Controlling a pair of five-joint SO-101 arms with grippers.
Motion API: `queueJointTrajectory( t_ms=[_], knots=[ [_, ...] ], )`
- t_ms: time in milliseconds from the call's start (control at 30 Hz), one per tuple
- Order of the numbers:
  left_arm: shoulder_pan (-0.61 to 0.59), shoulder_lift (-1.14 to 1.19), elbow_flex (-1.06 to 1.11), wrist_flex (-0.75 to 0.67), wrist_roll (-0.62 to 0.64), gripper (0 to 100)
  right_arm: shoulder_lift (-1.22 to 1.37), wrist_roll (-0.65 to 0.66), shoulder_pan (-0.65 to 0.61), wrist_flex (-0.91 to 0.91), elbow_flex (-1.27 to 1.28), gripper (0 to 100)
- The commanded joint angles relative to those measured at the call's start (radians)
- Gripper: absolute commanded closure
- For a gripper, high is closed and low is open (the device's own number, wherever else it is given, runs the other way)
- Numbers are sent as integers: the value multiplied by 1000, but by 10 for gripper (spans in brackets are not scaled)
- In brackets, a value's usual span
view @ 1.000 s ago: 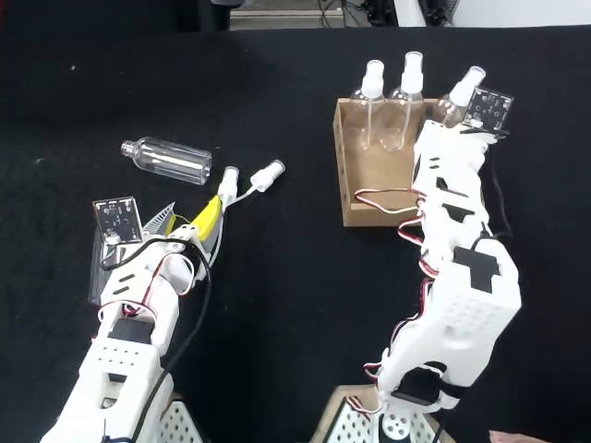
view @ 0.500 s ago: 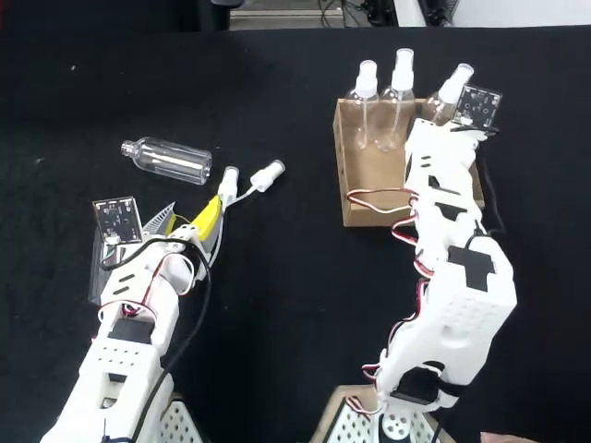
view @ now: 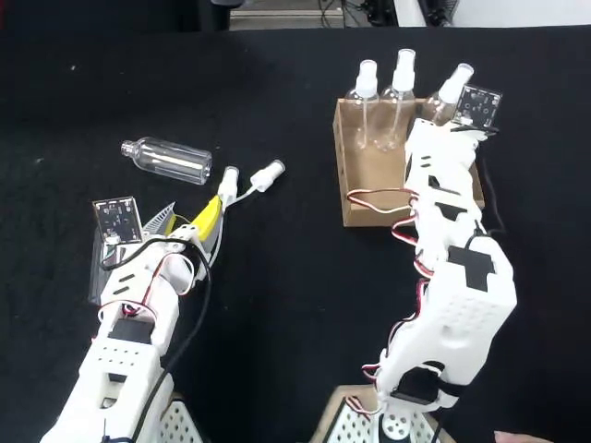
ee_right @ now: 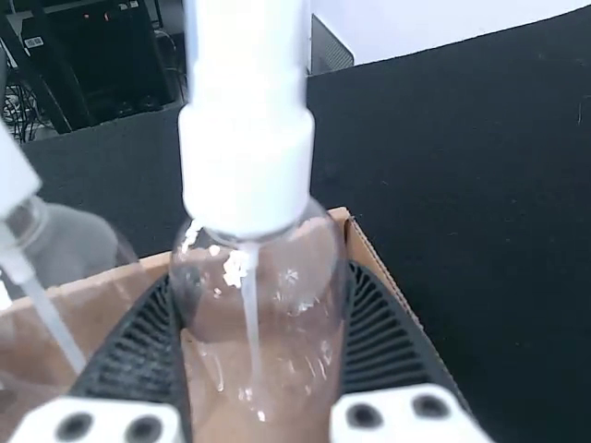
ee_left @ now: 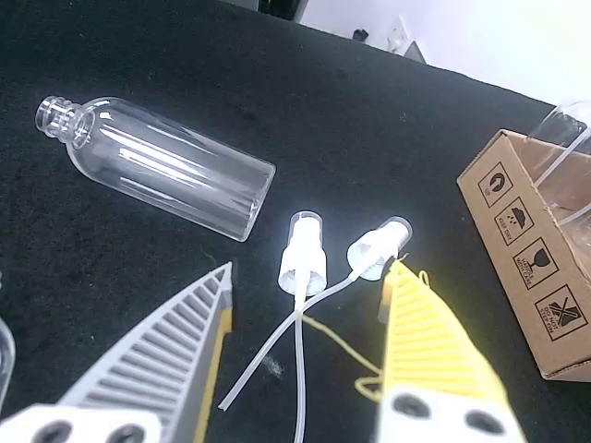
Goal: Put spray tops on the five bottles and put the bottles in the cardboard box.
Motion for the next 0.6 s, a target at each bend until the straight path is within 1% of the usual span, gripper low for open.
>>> queueJointTrajectory(
  t_ms=[0, 167, 300, 567],
  knots=[
    [-8, -17, 21, -23, 5, 747, -15, 0, 15, 3, -38, 982],
    [-8, -17, 21, -21, 5, 747, -15, 5, 15, 3, -38, 982],
    [-8, -17, 21, -23, 5, 747, -15, 54, 14, 3, -38, 982],
    [-8, -17, 21, -23, 5, 747, -15, 55, 14, 2, -39, 982]
  ],
)
